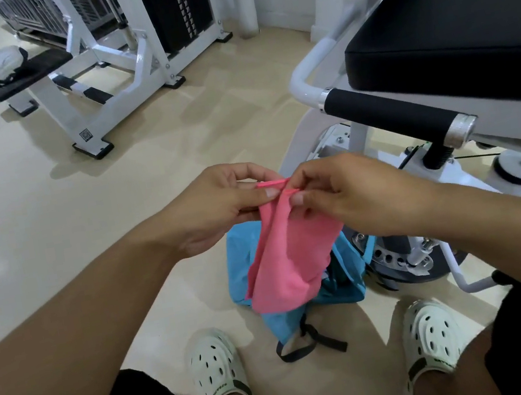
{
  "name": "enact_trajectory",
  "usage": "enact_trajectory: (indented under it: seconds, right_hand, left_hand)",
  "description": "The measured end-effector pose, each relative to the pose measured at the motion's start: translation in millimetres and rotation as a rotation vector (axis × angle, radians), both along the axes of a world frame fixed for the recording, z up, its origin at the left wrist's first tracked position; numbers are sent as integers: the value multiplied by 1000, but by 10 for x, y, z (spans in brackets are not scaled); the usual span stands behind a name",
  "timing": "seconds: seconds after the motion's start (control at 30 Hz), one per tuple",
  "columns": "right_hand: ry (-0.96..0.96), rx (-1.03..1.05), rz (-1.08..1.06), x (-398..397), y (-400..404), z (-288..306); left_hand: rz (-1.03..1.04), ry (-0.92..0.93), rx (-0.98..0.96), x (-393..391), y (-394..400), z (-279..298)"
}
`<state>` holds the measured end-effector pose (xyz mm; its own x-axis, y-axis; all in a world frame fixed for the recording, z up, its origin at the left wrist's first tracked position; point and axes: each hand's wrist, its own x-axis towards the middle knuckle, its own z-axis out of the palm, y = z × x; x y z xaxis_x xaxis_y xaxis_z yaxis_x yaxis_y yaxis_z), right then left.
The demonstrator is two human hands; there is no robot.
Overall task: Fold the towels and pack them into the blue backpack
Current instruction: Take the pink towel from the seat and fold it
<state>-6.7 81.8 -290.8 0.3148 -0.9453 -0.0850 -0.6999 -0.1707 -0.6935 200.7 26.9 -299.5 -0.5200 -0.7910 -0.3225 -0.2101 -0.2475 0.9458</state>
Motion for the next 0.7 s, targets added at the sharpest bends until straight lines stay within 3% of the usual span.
enact_trajectory:
  seconds: [0.37, 0.6, 0.7]
  right_hand:
    - [17, -178, -127, -31, -34, -10]
    - [6, -208, -176, -41, -49, -2]
    - [3, -207, -201, -36, -54, -12]
  left_hand:
    - [-30, 22, -44, -85, 80, -44]
    - [-41, 75, 67, -106, 102, -23]
    - [-72, 17, -29, -130, 160, 5]
